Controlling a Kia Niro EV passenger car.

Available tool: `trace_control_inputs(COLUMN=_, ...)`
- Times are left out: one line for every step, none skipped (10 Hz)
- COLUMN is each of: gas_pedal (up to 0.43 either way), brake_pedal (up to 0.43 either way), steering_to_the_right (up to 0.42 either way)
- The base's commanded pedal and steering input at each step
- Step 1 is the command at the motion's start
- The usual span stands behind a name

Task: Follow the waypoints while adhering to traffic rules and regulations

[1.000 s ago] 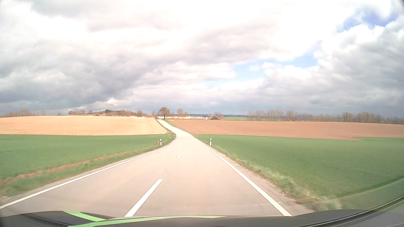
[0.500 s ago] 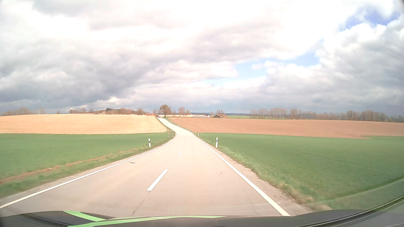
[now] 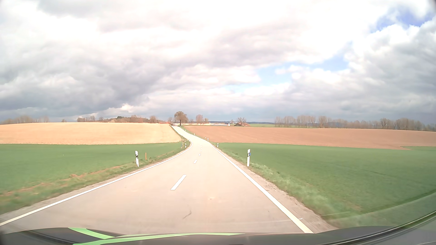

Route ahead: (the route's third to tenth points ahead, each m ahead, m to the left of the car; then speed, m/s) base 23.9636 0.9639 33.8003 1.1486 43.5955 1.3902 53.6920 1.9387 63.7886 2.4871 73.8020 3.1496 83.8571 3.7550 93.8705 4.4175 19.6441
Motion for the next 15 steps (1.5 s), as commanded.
trace_control_inputs(gas_pedal=0.079, brake_pedal=0.000, steering_to_the_right=-0.006)
trace_control_inputs(gas_pedal=0.079, brake_pedal=0.000, steering_to_the_right=-0.006)
trace_control_inputs(gas_pedal=0.079, brake_pedal=0.000, steering_to_the_right=-0.005)
trace_control_inputs(gas_pedal=0.079, brake_pedal=0.000, steering_to_the_right=-0.005)
trace_control_inputs(gas_pedal=0.079, brake_pedal=0.000, steering_to_the_right=-0.005)
trace_control_inputs(gas_pedal=0.079, brake_pedal=0.000, steering_to_the_right=-0.005)
trace_control_inputs(gas_pedal=0.079, brake_pedal=0.000, steering_to_the_right=-0.005)
trace_control_inputs(gas_pedal=0.087, brake_pedal=0.000, steering_to_the_right=-0.005)
trace_control_inputs(gas_pedal=0.087, brake_pedal=0.000, steering_to_the_right=-0.005)
trace_control_inputs(gas_pedal=0.098, brake_pedal=0.000, steering_to_the_right=-0.005)
trace_control_inputs(gas_pedal=0.098, brake_pedal=0.000, steering_to_the_right=-0.005)
trace_control_inputs(gas_pedal=0.098, brake_pedal=0.000, steering_to_the_right=-0.005)
trace_control_inputs(gas_pedal=0.098, brake_pedal=0.000, steering_to_the_right=-0.005)
trace_control_inputs(gas_pedal=0.098, brake_pedal=0.000, steering_to_the_right=-0.005)
trace_control_inputs(gas_pedal=0.098, brake_pedal=0.000, steering_to_the_right=-0.005)
